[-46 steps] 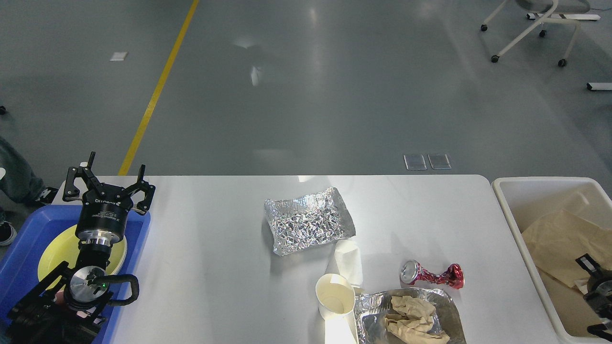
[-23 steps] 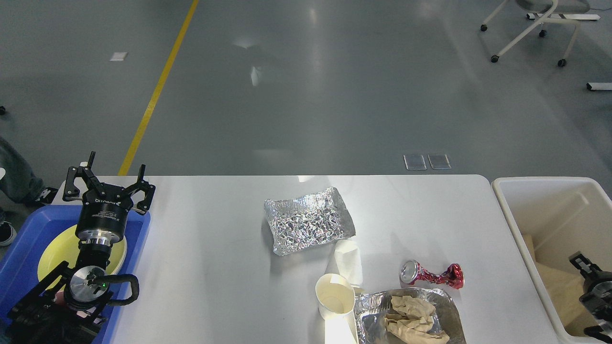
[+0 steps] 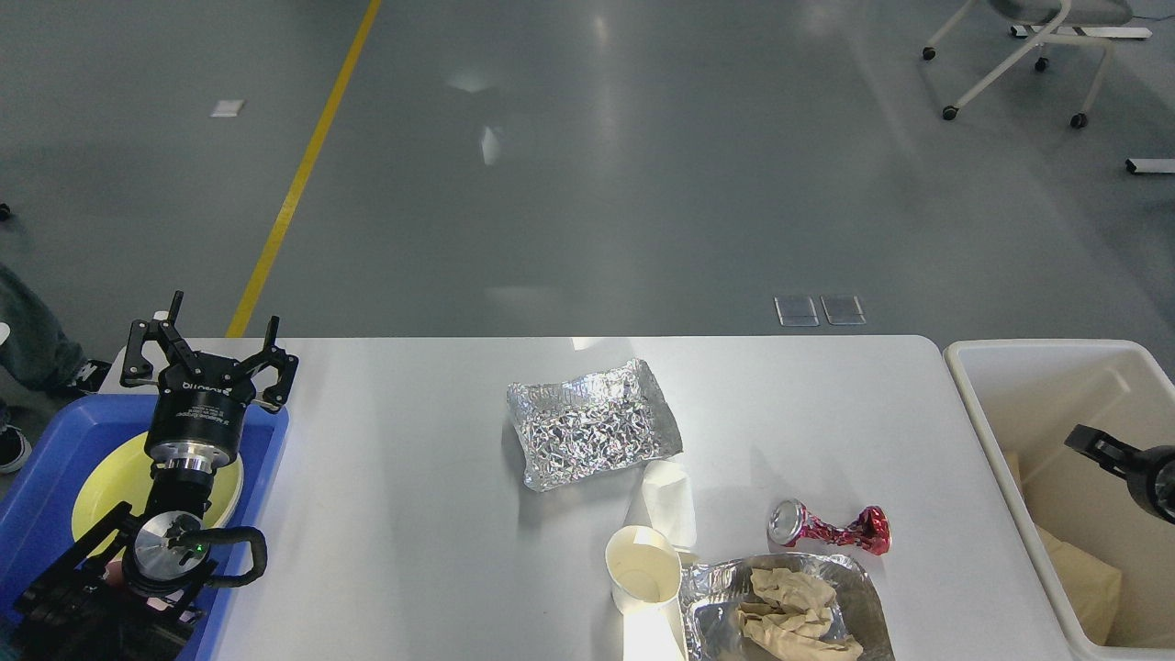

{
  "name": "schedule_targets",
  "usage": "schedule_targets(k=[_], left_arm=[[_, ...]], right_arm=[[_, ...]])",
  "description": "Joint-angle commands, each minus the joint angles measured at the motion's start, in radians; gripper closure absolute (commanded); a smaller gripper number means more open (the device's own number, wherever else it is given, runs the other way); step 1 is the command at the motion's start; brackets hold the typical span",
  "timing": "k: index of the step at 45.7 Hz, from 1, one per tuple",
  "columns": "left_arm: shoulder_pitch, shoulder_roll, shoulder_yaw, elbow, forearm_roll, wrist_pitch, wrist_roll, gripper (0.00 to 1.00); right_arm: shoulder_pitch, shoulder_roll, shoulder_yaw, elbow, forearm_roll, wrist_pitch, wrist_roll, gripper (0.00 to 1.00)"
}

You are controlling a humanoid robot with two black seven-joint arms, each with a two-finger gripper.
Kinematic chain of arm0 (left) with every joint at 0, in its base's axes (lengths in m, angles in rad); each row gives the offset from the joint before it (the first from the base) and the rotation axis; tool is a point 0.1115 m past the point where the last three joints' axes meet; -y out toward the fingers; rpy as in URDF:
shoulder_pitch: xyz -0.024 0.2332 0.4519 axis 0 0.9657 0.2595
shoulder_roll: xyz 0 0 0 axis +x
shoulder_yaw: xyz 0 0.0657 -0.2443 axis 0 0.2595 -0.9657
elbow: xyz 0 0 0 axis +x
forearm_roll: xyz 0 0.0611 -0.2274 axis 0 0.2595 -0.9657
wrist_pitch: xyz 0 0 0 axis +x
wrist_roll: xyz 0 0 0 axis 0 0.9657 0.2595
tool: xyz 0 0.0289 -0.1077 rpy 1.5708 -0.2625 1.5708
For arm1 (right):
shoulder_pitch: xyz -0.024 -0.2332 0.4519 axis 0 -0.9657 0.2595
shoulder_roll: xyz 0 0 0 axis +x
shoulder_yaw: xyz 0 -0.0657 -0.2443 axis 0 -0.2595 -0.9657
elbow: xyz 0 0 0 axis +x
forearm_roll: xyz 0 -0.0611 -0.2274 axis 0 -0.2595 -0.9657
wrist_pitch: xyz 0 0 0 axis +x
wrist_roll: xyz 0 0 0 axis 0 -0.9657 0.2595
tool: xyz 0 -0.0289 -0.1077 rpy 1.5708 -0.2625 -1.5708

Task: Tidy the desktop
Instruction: 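Release the bag and raise the right gripper from the bin, then move the right gripper down to the foil food container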

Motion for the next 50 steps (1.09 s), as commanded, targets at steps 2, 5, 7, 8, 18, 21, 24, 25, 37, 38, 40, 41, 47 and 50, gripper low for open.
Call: schedule_targets(k=[2, 5, 7, 8, 18, 21, 24, 25, 37, 38, 40, 41, 47, 50], left_arm=[[-0.001, 0.0, 0.0, 0.0, 0.0, 0.0, 0.001, 0.03], [-0.001, 0.0, 0.0, 0.0, 0.0, 0.0, 0.001, 0.03], [-0.001, 0.0, 0.0, 0.0, 0.0, 0.0, 0.001, 0.03], [-0.001, 0.0, 0.0, 0.0, 0.0, 0.0, 0.001, 0.03], [0.001, 0.0, 0.0, 0.0, 0.0, 0.0, 0.001, 0.03], [0.001, 0.0, 0.0, 0.0, 0.0, 0.0, 0.001, 0.03], [0.001, 0.0, 0.0, 0.0, 0.0, 0.0, -0.001, 0.03], [0.001, 0.0, 0.0, 0.0, 0.0, 0.0, -0.001, 0.03], [0.001, 0.0, 0.0, 0.0, 0.0, 0.0, -0.001, 0.03], [0.001, 0.0, 0.0, 0.0, 0.0, 0.0, -0.001, 0.03], [0.001, 0.0, 0.0, 0.0, 0.0, 0.0, -0.001, 0.03], [0.001, 0.0, 0.0, 0.0, 0.0, 0.0, -0.001, 0.03], [0.001, 0.0, 0.0, 0.0, 0.0, 0.0, -0.001, 0.03], [0.001, 0.0, 0.0, 0.0, 0.0, 0.0, -0.001, 0.03]], right_arm=[[0.229, -0.041, -0.202, 0.135, -0.032, 0.136, -0.001, 0.0], [0.355, -0.039, -0.329, 0.221, -0.031, 0.18, -0.001, 0.0], [0.446, -0.036, -0.406, 0.286, -0.029, 0.205, -0.002, 0.0], [0.487, -0.033, -0.445, 0.319, -0.029, 0.219, -0.003, 0.0], [0.892, -0.006, -0.653, 0.609, 0.032, 0.352, -0.003, 0.0], [1.007, 0.033, -0.693, 0.666, 0.106, 0.443, -0.003, 0.0], [1.092, 0.086, -0.718, 0.705, 0.149, 0.53, -0.002, 0.0], [1.116, 0.1, -0.727, 0.724, 0.158, 0.55, -0.003, 0.0], [1.346, 0.261, -0.744, 0.938, 0.181, 0.676, -0.003, 0.0], [1.365, 0.275, -0.74, 0.961, 0.181, 0.674, -0.003, 0.0], [1.408, 0.296, -0.732, 1.008, 0.181, 0.673, -0.003, 0.0], [1.429, 0.304, -0.727, 1.03, 0.181, 0.673, -0.003, 0.0], [1.523, 0.312, -0.634, 1.137, 0.187, 0.671, -0.006, 0.0], [1.547, 0.313, -0.605, 1.182, 0.187, 0.67, -0.008, 0.0]])
